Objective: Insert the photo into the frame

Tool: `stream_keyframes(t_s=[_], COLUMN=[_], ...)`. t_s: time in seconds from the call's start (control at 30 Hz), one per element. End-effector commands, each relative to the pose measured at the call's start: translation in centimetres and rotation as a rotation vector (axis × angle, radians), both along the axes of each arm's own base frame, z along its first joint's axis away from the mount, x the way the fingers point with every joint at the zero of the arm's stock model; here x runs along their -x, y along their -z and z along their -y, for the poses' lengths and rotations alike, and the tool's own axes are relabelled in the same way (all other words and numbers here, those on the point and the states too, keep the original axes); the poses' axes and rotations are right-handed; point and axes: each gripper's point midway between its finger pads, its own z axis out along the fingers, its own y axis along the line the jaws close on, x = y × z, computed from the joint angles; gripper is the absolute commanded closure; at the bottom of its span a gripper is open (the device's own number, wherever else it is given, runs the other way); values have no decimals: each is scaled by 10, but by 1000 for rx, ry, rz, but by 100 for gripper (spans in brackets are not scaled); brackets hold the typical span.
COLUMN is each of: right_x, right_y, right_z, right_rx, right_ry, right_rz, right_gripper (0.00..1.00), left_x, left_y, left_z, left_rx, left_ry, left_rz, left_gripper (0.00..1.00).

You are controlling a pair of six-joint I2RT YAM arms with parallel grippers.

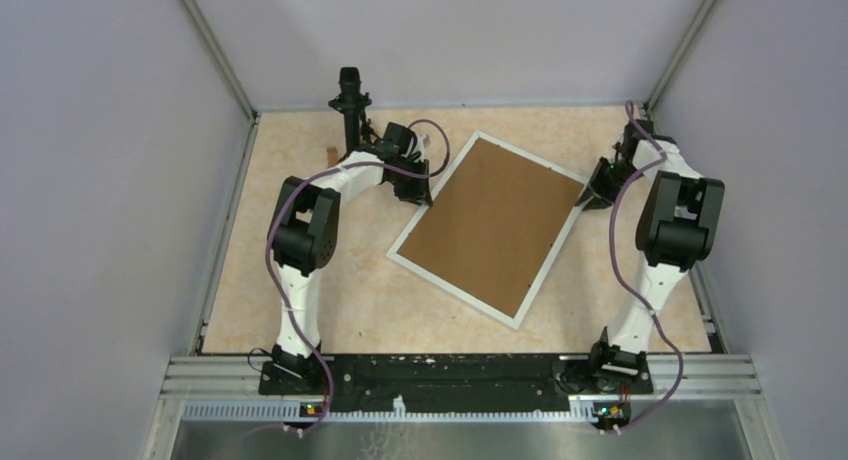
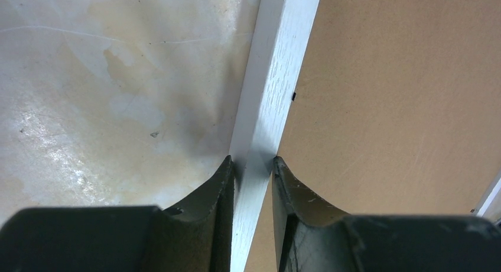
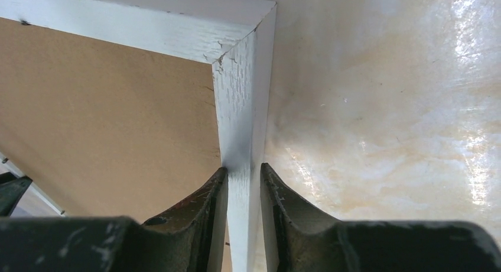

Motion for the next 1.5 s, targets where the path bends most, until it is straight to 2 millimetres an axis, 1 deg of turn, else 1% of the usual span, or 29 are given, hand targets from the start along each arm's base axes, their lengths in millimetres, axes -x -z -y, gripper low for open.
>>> stream_keyframes(t_s=[0.0, 0.07, 0.27, 0.37, 0.4, 0.5, 0.53, 0.57, 0.6, 0.63, 0.67, 0.7, 0.73, 0.77, 0.8, 0.83, 0.9, 0.93, 1.0, 1.03, 1.07, 1.1, 1.17, 1.2, 1.3, 1.33, 1.4, 1.43, 1.47], right_x=[-14, -19, -24, -20, -18, -14, -15, -20, -26, -33, -39, -43, -46, -46, -46, -44, -39, -36, -34, -34, -36, -36, -32, -28, -10, -3, 11, 21, 24], right_y=[69, 71, 83, 89, 90, 82, 74, 59, 44, 27, 7, -12, -30, -44, -55, -61, -61, -59, -53, -50, -46, -39, -27, -22, -8, -5, 2, 7, 7], right_z=[23, 19, 7, -2, -5, -8, -9, -11, -15, -20, -22, -29, -32, -32, -30, -27, -22, -21, -23, -22, -21, -21, -18, -17, -13, -12, -11, -12, -12], right_rx=[233, 255, 320, 346, 363, 400, 394, 389, 371, 336, 311, 256, 216, 190, 178, 176, 175, 170, 163, 165, 168, 170, 187, 200, 262, 273, 296, 301, 303], right_ry=[-42, -59, -76, -76, -79, -79, -72, -67, -74, -84, -81, -91, -91, -86, -76, -64, -45, -42, -41, -36, -32, -30, -22, -21, -21, -23, -24, -28, -28], right_rz=[-62, -74, -120, -148, -156, -139, -120, -85, -44, 6, 57, 105, 155, 193, 225, 246, 261, 263, 265, 272, 273, 256, 214, 198, 165, 158, 144, 130, 135], right_gripper=[72, 70, 60, 59, 56, 50, 49, 48, 44, 38, 35, 31, 28, 27, 25, 24, 24, 24, 23, 24, 25, 28, 37, 41, 51, 53, 55, 55, 55], left_x=[10, 10, 11, 12, 12, 13, 13, 12, 13, 13, 13, 13, 12, 11, 10, 8, 9, 14, 35, 50, 67, 89, 129, 150, 200, 213, 228, 230, 230], left_y=[6, 6, 7, 6, 6, 6, 5, 4, 2, 0, -2, -6, -14, -23, -35, -47, -73, -93, -117, -123, -125, -114, -103, -96, -79, -76, -76, -75, -72], left_z=[1, 1, 3, 4, 5, 5, 6, 6, 7, 9, 9, 10, 11, 12, 13, 13, 14, 14, 18, 21, 21, 17, 11, 8, 3, 5, 12, 16, 18], left_rx=[-32, -37, -36, -36, -37, -44, -48, -50, -48, -47, -51, -57, -61, -63, -63, -69, -76, -61, -18, 1, 12, 8, 32, 60, 140, 187, 275, 304, 317], left_ry=[22, 25, 32, 37, 38, 41, 43, 41, 43, 46, 46, 49, 49, 48, 47, 43, 42, 40, 49, 55, 60, 50, 3, -30, -194, -227, -296, -326, -361], left_rz=[-30, -29, -29, -28, -29, -25, -20, -16, -15, -11, -5, 7, 22, 39, 66, 101, 159, 185, 179, 166, 145, 96, -3, -73, -268, -320, -379, -385, -391], left_gripper=[74, 75, 76, 76, 77, 77, 77, 77, 77, 76, 74, 73, 71, 66, 58, 47, 32, 24, 13, 11, 10, 11, 17, 20, 25, 28, 34, 32, 29])
